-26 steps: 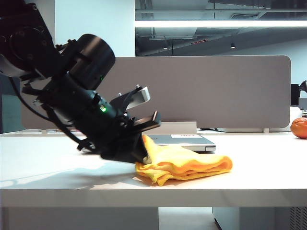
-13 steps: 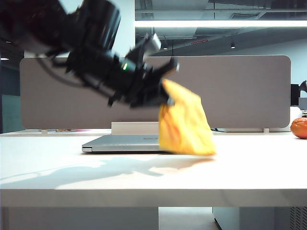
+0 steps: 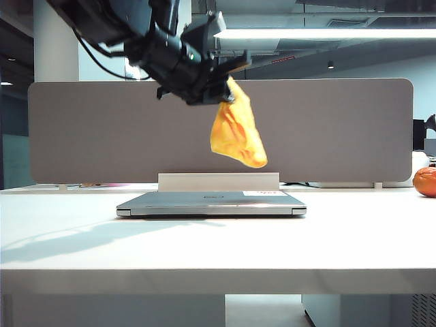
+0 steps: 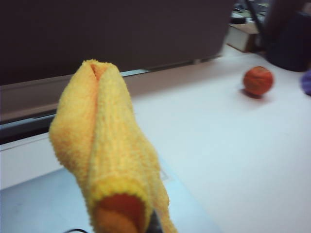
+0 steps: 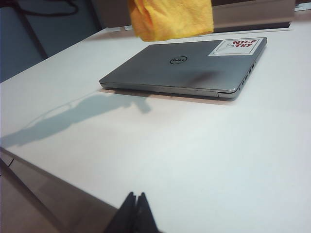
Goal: Pick up the yellow rag and put it over the laptop.
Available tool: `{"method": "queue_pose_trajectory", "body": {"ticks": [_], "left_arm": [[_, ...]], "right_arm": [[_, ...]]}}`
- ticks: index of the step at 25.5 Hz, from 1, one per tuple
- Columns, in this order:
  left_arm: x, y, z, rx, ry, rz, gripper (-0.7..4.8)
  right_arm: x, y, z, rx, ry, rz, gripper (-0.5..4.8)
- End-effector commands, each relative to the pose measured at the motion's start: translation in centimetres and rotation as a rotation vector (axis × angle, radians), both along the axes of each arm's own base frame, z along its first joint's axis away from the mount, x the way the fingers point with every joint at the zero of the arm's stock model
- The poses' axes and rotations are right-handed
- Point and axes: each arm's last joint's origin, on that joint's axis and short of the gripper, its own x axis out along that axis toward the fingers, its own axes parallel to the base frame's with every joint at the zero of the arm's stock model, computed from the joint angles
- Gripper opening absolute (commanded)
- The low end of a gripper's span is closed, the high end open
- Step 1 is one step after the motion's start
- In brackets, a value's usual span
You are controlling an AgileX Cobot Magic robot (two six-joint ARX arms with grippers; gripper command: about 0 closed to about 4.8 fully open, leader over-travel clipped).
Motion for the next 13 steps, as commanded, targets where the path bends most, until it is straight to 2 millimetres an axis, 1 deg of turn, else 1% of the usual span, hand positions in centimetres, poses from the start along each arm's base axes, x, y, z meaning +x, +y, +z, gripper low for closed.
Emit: {"method": "queue_pose_trajectory", "body": {"ticks": [1,4,8,11,13], "left_arm": [[2.0,0.5,-0.5,0.000,-0.003,0.029,-0.05],[3.9,0.8,-1.6,0.004,0.041,0.054,-0.05],[6.4,1.8,-3.5,-0.015,0.197,0.108,-0.05],[7.3,2.3,-4.6,0.004,0.255,0.120,-0.05],[7.6,2.9,-5.2,0.020,0.281,0.137,-0.05]], "right_arm": [[0.0,0.0,0.0,0.001,-0.009,-0.009,-0.01],[0.0,0.0,0.0,0.001,-0.009,-0.012,-0.01],[0.0,0.0,0.0,0.001,-0.009,-0.013,-0.01],[0.0,0.0,0.0,0.001,-0.009,-0.012,-0.01],[0.0,0.0,0.0,0.000,-0.008,-0.014,-0.01]]}}
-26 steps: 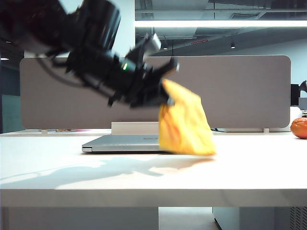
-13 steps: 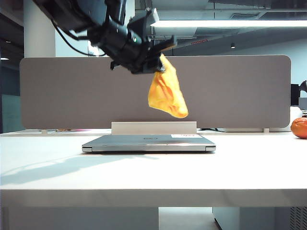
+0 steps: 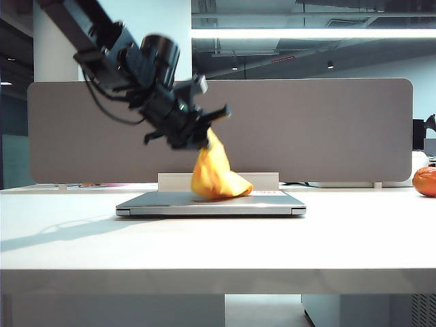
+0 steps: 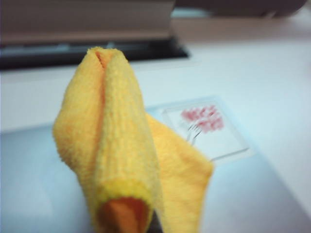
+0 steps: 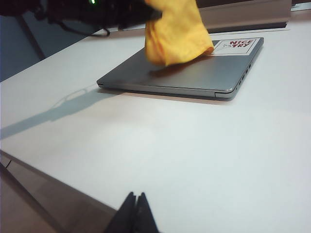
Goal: Pick up the yellow rag and put it over the laptop.
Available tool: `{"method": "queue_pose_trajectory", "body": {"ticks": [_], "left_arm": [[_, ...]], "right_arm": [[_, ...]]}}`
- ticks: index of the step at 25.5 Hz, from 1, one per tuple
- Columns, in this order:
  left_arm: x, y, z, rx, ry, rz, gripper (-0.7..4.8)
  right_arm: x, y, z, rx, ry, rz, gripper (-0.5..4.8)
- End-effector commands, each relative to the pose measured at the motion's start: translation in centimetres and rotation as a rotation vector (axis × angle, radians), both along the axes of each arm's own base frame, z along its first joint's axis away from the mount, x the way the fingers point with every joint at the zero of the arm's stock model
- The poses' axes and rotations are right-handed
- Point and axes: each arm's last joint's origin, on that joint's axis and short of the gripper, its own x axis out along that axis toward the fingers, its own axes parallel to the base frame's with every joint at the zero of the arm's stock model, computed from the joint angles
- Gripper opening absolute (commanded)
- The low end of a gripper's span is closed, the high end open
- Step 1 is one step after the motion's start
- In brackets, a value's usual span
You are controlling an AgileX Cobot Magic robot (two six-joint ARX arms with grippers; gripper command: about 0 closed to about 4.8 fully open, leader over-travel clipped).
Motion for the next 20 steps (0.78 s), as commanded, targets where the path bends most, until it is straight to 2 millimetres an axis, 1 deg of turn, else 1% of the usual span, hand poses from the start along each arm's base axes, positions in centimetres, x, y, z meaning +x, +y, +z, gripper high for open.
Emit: {"method": "queue_pose_trajectory", "body": {"ticks": [1,3,4,6,8,9,11,12,13,14,20], "left_arm": [[0.2,0.5,-0.4,0.009,0.038,0.008,-0.05],[0.4,1.2,-0.8,0.019,0.062,0.021,0.00],[0.6,1.8,-1.1,0.028,0.085,0.034,0.35],[0.8,2.7,-1.4,0.044,0.123,0.052,1.66],[0.8,3.0,-1.5,0.053,0.143,0.059,2.34],[0.8,3.4,-1.5,0.059,0.162,0.066,3.13],[0.6,3.5,-1.4,0.067,0.179,0.068,4.04],[0.5,3.7,-1.2,0.068,0.184,0.071,4.35],[0.5,3.9,-1.0,0.075,0.187,0.072,4.59],[0.3,4.0,-0.7,0.090,0.184,0.067,4.70],[-0.9,4.5,1.9,0.205,0.141,0.044,4.70]], "right_arm": [[0.0,0.0,0.0,0.001,-0.009,-0.007,-0.01],[0.0,0.0,0.0,0.001,-0.009,-0.007,-0.01],[0.0,0.0,0.0,0.001,-0.009,-0.008,-0.01],[0.0,0.0,0.0,0.000,-0.009,-0.008,-0.01],[0.0,0.0,0.0,0.000,-0.009,-0.009,-0.01],[0.0,0.0,0.0,-0.001,-0.009,-0.009,-0.01],[0.0,0.0,0.0,-0.003,-0.011,-0.008,-0.01],[0.0,0.0,0.0,-0.003,-0.011,-0.008,-0.01],[0.0,0.0,0.0,-0.003,-0.011,-0.009,-0.01],[0.0,0.0,0.0,-0.003,-0.011,-0.013,-0.01],[0.1,-0.2,0.0,-0.010,-0.011,-0.058,-0.01]]}}
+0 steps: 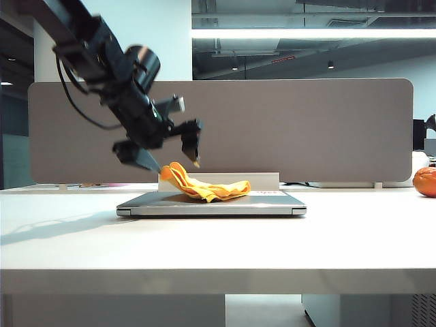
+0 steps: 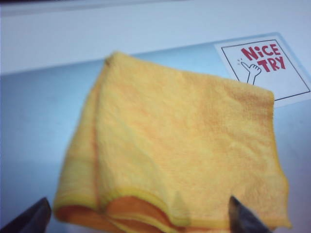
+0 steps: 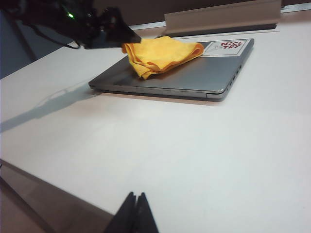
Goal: Pick up the yellow rag and put it over the laptop.
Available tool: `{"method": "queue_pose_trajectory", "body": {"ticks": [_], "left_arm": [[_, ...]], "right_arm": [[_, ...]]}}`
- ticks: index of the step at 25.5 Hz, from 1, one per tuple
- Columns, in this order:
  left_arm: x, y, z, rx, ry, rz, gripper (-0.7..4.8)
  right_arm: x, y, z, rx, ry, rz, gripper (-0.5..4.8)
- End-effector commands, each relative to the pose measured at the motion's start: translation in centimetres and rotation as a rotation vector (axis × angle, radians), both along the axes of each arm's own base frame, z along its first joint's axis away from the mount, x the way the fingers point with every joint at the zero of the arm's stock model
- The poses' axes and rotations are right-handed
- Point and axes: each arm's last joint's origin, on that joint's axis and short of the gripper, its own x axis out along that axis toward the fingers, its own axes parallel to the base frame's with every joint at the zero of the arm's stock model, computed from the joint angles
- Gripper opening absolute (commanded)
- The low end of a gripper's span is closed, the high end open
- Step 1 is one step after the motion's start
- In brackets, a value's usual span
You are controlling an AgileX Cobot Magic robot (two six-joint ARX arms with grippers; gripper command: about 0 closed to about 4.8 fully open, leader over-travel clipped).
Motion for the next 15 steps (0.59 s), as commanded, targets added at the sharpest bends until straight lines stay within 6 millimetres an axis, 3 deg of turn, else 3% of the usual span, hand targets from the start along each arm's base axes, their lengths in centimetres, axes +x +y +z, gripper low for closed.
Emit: {"method": "queue_pose_trajectory", "body": {"ticks": [1,6,9,11,15], "left_arm": [[-0.7,0.6,2.1,0.072,-0.044,-0.005,4.69],[-1.9,1.1,4.9,0.084,-0.071,0.008,4.64],[-2.9,1.5,6.9,0.086,-0.099,0.027,4.19],[-3.1,1.6,7.5,0.078,-0.114,0.025,3.93],[-3.1,1.6,7.5,0.082,-0.108,0.026,3.94]], "right_arm": [[0.1,-0.1,0.0,-0.005,-0.010,-0.035,-0.01],[0.2,-0.3,0.0,-0.018,-0.011,-0.122,-0.01],[0.2,-0.5,0.0,-0.027,-0.011,-0.185,-0.01],[0.3,-0.5,0.0,-0.028,-0.011,-0.197,-0.01],[0.3,-0.5,-0.1,-0.029,-0.006,-0.196,-0.01]]}}
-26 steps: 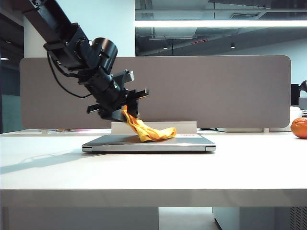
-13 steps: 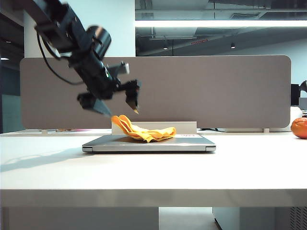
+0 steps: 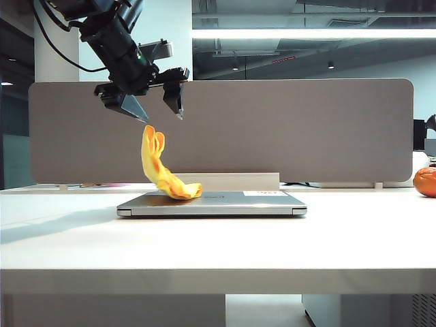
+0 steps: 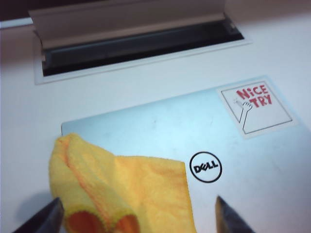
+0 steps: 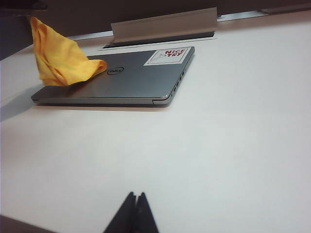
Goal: Pick up the yellow rag and put it over the laptop.
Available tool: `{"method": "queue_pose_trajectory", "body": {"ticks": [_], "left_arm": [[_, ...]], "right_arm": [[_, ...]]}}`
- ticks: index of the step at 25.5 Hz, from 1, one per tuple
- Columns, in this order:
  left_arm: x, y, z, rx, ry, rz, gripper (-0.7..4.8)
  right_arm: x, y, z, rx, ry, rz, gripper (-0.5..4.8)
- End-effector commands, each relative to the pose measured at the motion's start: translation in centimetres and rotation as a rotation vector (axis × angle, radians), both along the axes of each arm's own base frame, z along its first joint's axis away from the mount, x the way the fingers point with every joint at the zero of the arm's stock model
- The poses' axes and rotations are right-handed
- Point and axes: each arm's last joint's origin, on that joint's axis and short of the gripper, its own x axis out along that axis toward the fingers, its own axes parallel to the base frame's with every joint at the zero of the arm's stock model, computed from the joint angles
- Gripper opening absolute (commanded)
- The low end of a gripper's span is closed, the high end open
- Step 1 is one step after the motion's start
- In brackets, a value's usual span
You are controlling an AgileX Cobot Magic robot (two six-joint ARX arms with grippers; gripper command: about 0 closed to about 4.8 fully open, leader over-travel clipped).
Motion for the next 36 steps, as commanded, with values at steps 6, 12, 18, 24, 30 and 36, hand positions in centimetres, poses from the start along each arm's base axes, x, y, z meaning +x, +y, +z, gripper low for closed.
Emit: {"method": "queue_pose_trajectory", "body": {"ticks": [6,12,18,24,30,36], "left_arm": [[0.9,-0.5,-0.6,-0.036,-0.048,-0.041,3.93],[1.5,-1.8,-1.1,-0.099,-0.097,-0.144,3.55],[1.6,-3.6,-2.0,-0.112,-0.121,-0.189,2.99],[1.4,-5.5,-4.1,-0.114,-0.059,-0.251,2.99],[0.8,-6.6,-6.5,-0.086,0.086,-0.302,2.99],[0.1,-7.6,-7.1,-0.102,0.150,-0.377,2.99]], "right_arm": [[0.0,0.0,-0.1,-0.001,0.005,-0.002,-0.01],[0.0,0.0,-0.1,-0.001,0.006,0.001,-0.01],[0.0,0.0,-0.1,-0.001,0.006,0.000,-0.01],[0.0,0.0,-0.1,-0.001,0.006,0.000,-0.01],[0.0,0.0,-0.1,-0.001,0.006,0.000,-0.01],[0.0,0.0,-0.1,-0.001,0.006,-0.001,-0.01]]}}
